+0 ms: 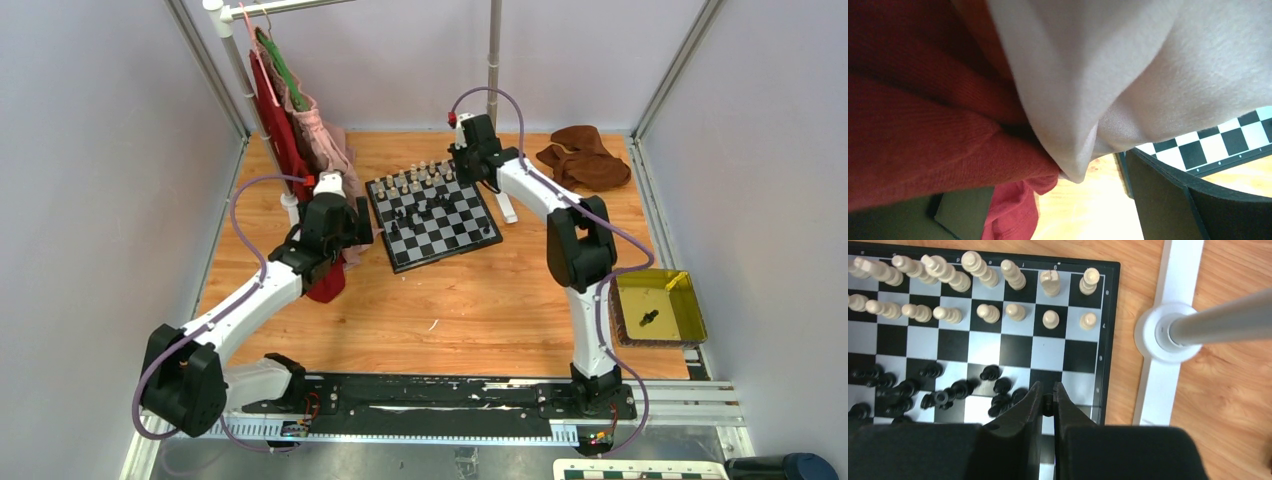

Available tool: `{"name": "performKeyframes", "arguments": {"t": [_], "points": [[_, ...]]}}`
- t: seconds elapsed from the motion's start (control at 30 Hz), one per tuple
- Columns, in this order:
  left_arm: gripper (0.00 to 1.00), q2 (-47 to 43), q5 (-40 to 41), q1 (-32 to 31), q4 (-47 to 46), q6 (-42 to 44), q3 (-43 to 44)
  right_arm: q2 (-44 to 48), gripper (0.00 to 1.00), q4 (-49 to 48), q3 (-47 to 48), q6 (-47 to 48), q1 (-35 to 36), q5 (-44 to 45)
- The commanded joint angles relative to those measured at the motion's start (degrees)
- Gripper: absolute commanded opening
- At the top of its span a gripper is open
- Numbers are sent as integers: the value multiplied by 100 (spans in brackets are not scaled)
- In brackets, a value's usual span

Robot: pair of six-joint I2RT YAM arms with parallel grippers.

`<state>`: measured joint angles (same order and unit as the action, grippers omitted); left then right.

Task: Set up the chess pieces on the board
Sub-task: Pick up the chess piece from the chessboard, then place the chess piece on the chessboard.

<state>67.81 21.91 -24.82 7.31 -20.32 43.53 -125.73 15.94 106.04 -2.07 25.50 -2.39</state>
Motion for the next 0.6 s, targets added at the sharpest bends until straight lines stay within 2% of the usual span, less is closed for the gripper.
{"name": "performKeyframes", "arguments": {"t": [0.0,0.27,0.57], "points": [[100,-311,-101,56,267,-128,95,611,0,100,-516,73,128,327],[100,-638,-153,56,527,-164,41,1501,0,-341,-2035,-141,205,727],[100,-813,-181,56,364,-273,-148,2010,0,-1514,-3431,-110,291,1027]]}}
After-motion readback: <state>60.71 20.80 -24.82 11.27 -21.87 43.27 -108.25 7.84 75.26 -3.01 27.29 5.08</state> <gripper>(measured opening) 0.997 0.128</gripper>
